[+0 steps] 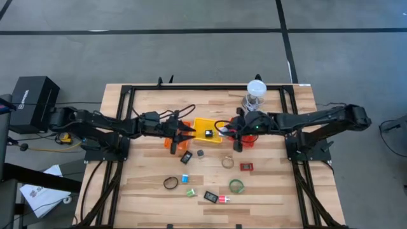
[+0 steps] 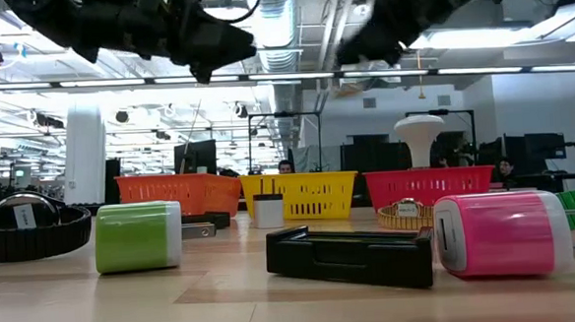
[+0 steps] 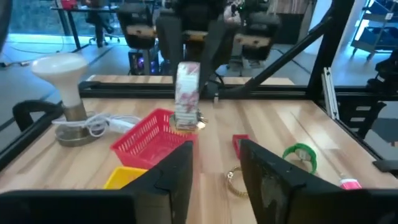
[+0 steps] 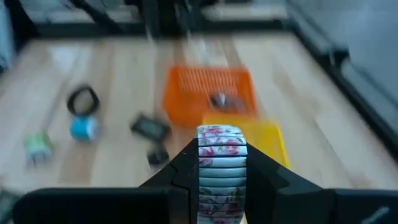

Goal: Pick & Place Office items
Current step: Put the white wristwatch into the orange bin

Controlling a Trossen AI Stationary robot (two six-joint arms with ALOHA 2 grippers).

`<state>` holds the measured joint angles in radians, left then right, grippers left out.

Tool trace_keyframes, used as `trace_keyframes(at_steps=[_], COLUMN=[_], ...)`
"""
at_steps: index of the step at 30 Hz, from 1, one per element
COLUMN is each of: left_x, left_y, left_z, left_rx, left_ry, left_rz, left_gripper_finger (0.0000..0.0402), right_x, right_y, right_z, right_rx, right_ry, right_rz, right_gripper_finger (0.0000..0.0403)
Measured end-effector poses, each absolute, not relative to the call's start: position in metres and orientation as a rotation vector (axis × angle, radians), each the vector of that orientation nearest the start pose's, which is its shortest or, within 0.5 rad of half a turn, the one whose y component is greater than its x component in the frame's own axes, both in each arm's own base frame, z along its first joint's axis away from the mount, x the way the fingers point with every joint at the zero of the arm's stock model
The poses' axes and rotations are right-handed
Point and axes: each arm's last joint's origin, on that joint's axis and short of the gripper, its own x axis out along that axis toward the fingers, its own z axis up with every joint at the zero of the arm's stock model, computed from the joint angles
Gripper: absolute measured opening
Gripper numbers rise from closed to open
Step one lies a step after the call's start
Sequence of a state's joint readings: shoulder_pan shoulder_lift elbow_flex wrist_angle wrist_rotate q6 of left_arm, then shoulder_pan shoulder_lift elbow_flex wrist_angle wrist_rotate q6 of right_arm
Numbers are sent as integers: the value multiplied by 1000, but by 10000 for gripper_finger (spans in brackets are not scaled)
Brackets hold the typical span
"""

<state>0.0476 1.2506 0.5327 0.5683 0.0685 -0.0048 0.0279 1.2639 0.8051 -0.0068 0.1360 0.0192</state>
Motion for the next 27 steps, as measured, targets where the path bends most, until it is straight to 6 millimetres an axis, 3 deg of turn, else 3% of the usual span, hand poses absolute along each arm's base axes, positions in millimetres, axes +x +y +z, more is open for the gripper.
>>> trace_keyframes(at_steps=[5, 14, 20, 27], left_x=[263, 274, 281, 287], left_y=[11, 12, 12, 13], left_z=[215, 205, 191, 186], left_rx=[-12, -10, -11, -9], left_ry=[164, 122, 163, 150], left_rz=[-2, 7, 11, 29], left_gripper_finger=[177, 246, 255, 253], right_x=[293, 325, 330, 332], right_y=[14, 13, 10, 14], right_z=[247, 218, 224, 231], right_rx=[-69, -77, -79, -78], right_ry=[391, 318, 298, 278], right_rz=[-70, -81, -91, -75], right_gripper_finger=[73, 83, 71, 83])
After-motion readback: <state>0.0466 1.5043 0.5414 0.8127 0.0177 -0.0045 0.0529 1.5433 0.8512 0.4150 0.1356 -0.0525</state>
